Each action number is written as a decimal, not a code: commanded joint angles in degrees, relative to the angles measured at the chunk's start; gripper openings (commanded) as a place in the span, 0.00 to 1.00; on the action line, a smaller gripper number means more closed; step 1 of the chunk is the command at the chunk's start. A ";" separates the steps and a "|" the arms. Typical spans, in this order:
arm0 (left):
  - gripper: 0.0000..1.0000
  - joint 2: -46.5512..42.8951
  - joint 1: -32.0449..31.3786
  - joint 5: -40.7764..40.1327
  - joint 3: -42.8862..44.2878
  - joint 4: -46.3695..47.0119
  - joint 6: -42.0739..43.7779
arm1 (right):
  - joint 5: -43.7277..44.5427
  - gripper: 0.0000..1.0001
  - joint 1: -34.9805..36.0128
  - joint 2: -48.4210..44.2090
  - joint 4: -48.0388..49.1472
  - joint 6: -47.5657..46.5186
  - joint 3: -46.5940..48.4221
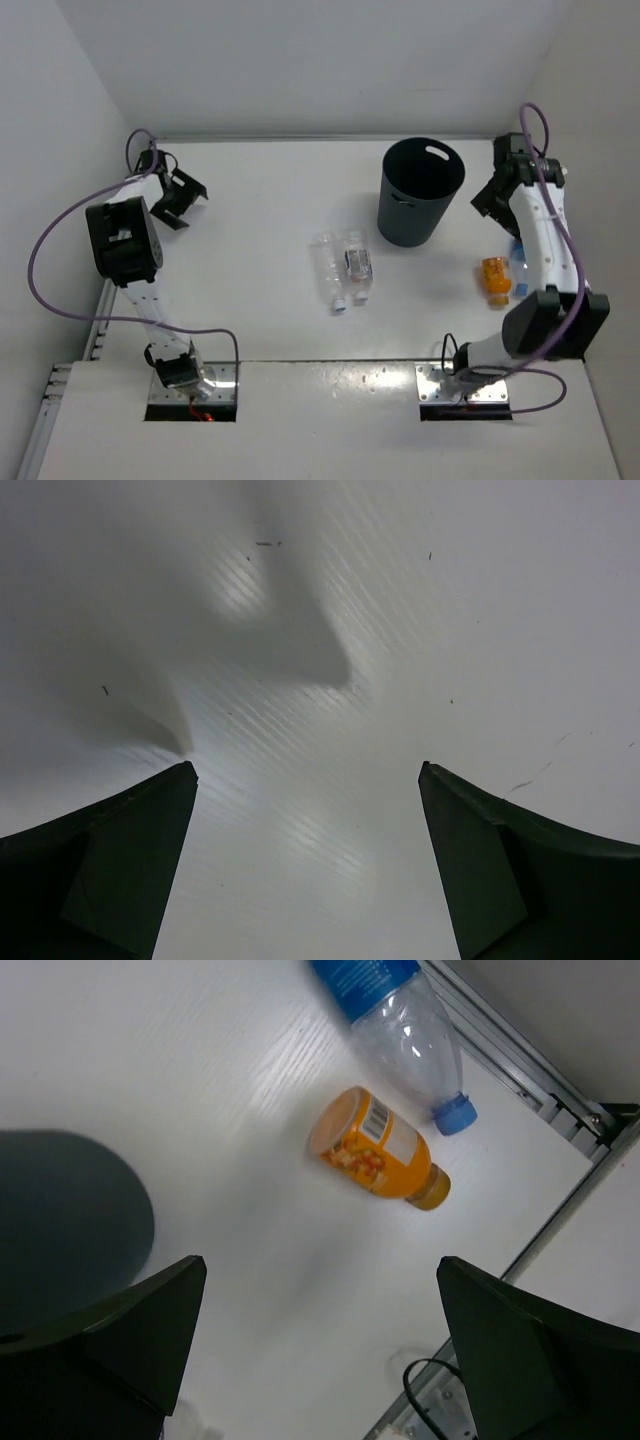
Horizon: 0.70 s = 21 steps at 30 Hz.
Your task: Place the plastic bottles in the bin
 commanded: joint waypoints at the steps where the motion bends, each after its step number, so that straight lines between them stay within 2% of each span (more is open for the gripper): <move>1: 1.00 0.32 -1.59 3.00 2.63 -2.34 -1.61 | -8.51 1.00 -7.22 7.26 0.95 -4.88 3.67; 3: 1.00 0.84 -2.21 3.53 3.95 -2.34 -1.61 | -12.54 0.98 -10.56 8.94 2.44 -6.29 4.29; 8: 1.00 1.46 -2.74 3.53 5.45 -2.34 -1.61 | -15.54 1.00 -15.67 11.22 5.25 -8.92 3.76; 11: 1.00 1.46 -2.74 3.53 6.50 -2.95 -1.08 | -17.83 1.00 -22.33 14.91 5.78 -10.07 3.24; 13: 1.00 1.46 -2.74 3.53 6.50 -2.95 -1.08 | -20.11 1.00 -24.36 16.41 7.61 -10.68 1.84; 18: 1.00 1.46 -2.74 4.14 5.81 -2.95 -0.55 | -18.28 0.92 -29.02 23.60 5.96 -11.21 2.71; 21: 1.00 0.94 -2.74 4.14 4.49 -2.95 0.06 | -15.82 0.91 -30.95 24.24 6.65 -11.21 2.71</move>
